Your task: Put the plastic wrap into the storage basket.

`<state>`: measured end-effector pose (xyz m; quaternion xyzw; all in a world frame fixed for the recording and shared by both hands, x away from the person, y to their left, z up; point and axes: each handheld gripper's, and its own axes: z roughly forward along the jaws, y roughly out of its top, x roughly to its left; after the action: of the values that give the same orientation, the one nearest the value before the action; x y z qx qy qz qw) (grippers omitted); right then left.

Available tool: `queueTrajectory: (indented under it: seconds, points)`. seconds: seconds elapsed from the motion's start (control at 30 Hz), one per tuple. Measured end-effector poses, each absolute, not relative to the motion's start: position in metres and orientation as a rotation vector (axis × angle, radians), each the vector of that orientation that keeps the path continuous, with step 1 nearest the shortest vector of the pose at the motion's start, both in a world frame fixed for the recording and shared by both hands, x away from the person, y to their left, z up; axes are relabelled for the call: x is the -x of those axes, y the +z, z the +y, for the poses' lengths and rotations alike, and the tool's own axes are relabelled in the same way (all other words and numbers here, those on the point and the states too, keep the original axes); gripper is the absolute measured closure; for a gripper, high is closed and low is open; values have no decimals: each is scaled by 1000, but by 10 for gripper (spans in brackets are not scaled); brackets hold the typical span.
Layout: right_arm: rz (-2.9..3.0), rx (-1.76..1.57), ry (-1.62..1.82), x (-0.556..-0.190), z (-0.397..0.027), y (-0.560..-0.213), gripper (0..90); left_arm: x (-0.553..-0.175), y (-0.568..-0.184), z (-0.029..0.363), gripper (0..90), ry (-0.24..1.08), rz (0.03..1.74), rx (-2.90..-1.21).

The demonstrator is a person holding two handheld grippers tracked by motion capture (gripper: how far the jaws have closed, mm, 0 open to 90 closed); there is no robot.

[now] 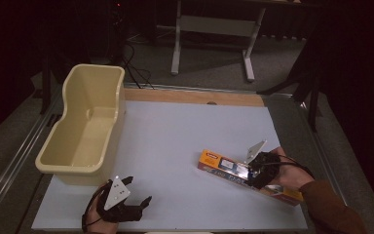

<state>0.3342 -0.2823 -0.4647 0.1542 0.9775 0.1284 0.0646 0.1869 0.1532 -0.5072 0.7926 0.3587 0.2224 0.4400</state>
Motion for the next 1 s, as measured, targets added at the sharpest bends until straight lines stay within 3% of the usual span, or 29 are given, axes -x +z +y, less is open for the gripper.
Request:
queueTrajectory:
  seconds: [0.4,1.0]
  points:
    - [3038,-415,185,-346,-264,-488,282,-188,-508,153,145,552,905,-1975]
    - [3101,-474,41,-359,-252,-497,395,-188,-508,154,148,551,908,-1971]
